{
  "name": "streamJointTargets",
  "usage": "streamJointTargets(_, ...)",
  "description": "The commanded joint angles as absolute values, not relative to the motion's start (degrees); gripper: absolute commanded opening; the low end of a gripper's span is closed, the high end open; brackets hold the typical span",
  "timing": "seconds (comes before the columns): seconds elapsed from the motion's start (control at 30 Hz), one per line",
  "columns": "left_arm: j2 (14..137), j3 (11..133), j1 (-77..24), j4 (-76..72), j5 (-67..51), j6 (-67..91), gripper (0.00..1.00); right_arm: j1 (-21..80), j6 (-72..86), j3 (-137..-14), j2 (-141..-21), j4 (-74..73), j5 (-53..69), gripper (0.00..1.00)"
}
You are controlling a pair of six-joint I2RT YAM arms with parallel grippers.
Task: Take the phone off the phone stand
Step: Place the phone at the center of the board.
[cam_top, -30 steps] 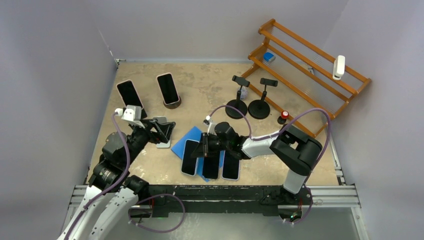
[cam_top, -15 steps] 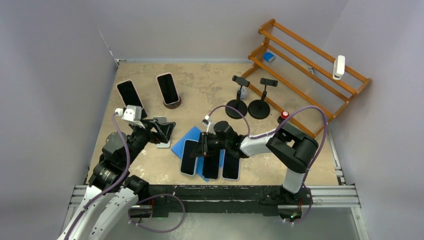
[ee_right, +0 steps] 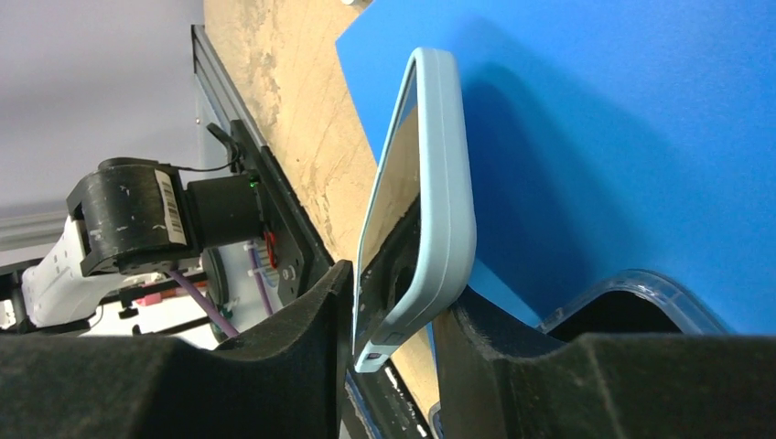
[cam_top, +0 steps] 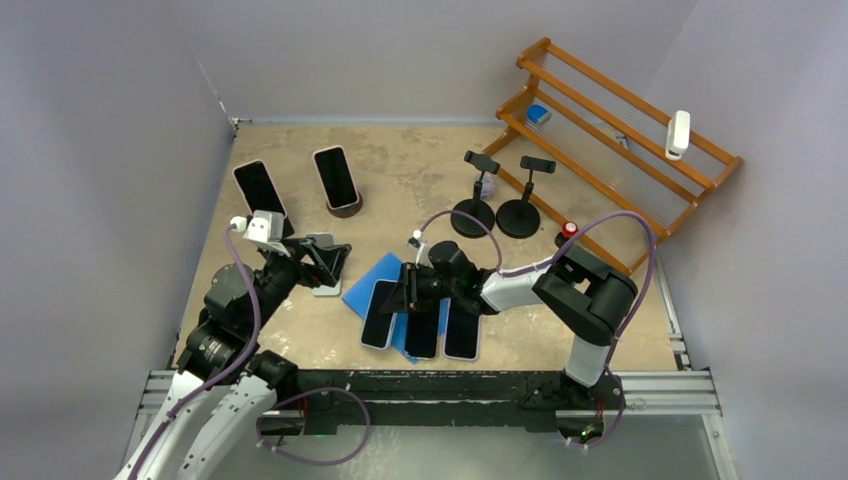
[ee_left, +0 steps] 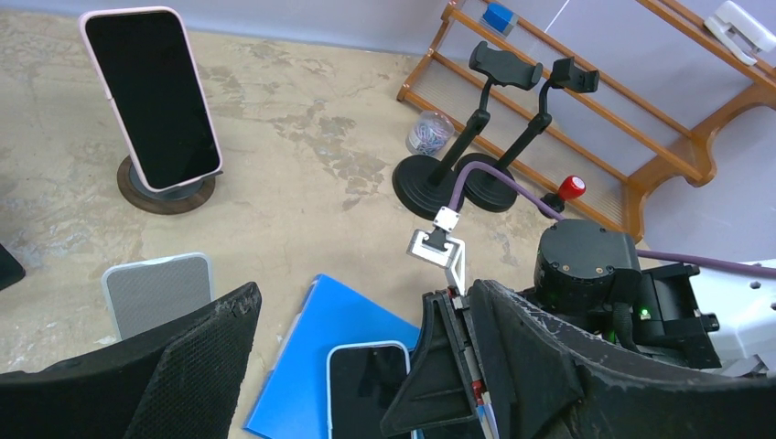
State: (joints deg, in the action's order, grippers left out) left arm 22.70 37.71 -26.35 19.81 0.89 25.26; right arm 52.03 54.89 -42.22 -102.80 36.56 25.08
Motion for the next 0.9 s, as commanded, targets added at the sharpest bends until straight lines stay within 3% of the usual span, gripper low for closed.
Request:
streamJointTargets(0.0, 22.82, 38.23, -26.46, 17.63, 1.41, 23.99, 0.82, 51.51, 53.49, -43.75, -102.32, 36.73, 23.71, 0.40)
streamJointTargets(0.87, 23.64, 38.23, -26.39, 17.81, 1.09, 24.17, 0.82, 49.49, 50.42, -42.19, -97.53, 30.87, 19.87, 0.45)
